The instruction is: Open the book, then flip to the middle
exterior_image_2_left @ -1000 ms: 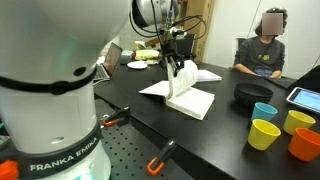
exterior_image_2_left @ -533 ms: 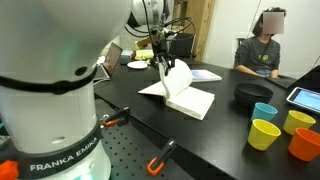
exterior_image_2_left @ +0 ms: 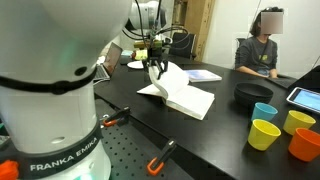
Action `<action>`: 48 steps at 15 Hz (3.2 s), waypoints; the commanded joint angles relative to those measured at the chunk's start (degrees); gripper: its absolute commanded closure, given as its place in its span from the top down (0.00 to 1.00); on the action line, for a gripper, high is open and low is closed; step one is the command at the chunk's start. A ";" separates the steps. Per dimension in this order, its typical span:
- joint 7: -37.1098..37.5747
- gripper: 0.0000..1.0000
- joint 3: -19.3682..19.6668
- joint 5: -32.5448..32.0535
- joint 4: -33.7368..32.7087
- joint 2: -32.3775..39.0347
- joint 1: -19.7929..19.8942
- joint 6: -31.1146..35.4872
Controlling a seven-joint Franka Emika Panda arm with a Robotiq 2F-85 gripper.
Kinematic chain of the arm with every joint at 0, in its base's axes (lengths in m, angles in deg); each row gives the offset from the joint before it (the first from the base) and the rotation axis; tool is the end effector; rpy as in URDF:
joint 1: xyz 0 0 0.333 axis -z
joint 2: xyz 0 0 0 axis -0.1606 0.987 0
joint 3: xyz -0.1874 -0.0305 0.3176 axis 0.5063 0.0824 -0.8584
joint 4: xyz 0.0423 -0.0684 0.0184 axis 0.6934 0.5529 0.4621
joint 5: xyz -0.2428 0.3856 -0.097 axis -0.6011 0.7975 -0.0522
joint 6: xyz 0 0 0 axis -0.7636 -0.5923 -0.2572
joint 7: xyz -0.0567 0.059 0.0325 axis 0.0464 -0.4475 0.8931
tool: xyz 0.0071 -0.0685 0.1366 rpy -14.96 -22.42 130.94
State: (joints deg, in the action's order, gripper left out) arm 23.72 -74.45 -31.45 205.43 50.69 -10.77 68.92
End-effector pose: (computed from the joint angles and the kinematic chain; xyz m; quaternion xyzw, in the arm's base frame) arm 0.5066 0.2817 0.1516 0.9706 0.2023 -0.0635 0.1139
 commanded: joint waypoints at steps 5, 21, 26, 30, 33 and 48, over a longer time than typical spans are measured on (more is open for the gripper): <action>-14.67 1.00 -1.96 12.96 -0.50 3.47 4.25 4.81; -25.16 1.00 -6.67 23.92 0.45 6.00 6.57 8.05; -26.56 1.00 -6.11 24.95 0.67 5.67 7.58 8.20; -23.55 1.00 -4.98 23.46 1.51 2.85 6.72 6.29; -21.28 1.00 -3.85 23.07 2.03 0.03 6.80 4.08; -5.25 1.00 6.09 9.55 2.35 -8.54 7.81 2.24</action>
State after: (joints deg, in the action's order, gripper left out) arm 15.49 -68.61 -19.94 206.88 44.44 -3.02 72.19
